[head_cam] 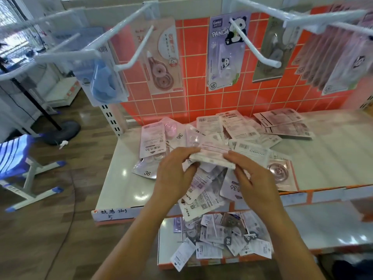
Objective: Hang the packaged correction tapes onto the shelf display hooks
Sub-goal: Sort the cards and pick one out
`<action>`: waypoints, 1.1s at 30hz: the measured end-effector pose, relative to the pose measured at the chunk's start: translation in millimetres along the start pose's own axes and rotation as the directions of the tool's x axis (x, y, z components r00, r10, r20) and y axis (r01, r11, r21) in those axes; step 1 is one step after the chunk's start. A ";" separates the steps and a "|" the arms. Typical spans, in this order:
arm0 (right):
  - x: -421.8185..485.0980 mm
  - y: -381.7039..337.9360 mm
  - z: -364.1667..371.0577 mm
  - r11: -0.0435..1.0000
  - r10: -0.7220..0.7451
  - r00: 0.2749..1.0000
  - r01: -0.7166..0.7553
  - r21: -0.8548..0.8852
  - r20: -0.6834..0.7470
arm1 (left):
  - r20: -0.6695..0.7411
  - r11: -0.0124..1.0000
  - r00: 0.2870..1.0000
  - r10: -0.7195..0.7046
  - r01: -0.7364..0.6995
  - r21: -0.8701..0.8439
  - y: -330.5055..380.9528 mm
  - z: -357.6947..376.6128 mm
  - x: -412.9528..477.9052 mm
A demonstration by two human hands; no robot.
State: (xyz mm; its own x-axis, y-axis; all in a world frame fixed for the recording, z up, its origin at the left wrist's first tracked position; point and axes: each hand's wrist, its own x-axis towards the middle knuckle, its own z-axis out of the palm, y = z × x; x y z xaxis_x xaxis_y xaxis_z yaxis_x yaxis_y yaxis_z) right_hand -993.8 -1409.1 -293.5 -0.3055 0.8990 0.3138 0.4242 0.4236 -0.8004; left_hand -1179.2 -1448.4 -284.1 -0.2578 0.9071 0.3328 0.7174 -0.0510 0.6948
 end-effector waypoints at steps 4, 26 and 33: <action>15.0 -21.6 -15.9 0.988 0.015 0.980 0.016 0.153 -0.196 | -0.038 0.991 0.998 -0.054 0.049 -0.121 17.3 -4.0 7.1; 45.7 -79.4 -3.9 0.831 0.101 0.973 0.032 0.556 -0.207 | 0.345 0.761 0.931 -0.123 0.311 -0.569 5.0 -45.5 -11.0; 54.1 -101.9 24.6 0.880 -0.001 0.982 0.091 0.466 -0.189 | 0.264 0.736 0.952 -0.157 0.291 -0.612 -13.7 -73.6 -20.0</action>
State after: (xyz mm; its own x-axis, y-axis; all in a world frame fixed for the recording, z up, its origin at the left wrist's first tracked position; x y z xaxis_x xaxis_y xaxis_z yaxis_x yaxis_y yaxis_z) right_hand -1074.5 -1406.4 -207.5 -0.1392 0.9034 0.4056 -0.0513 0.4025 -0.9140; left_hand -1231.4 -1496.5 -253.3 -0.1875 0.9815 0.0391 0.0569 -0.0289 0.9980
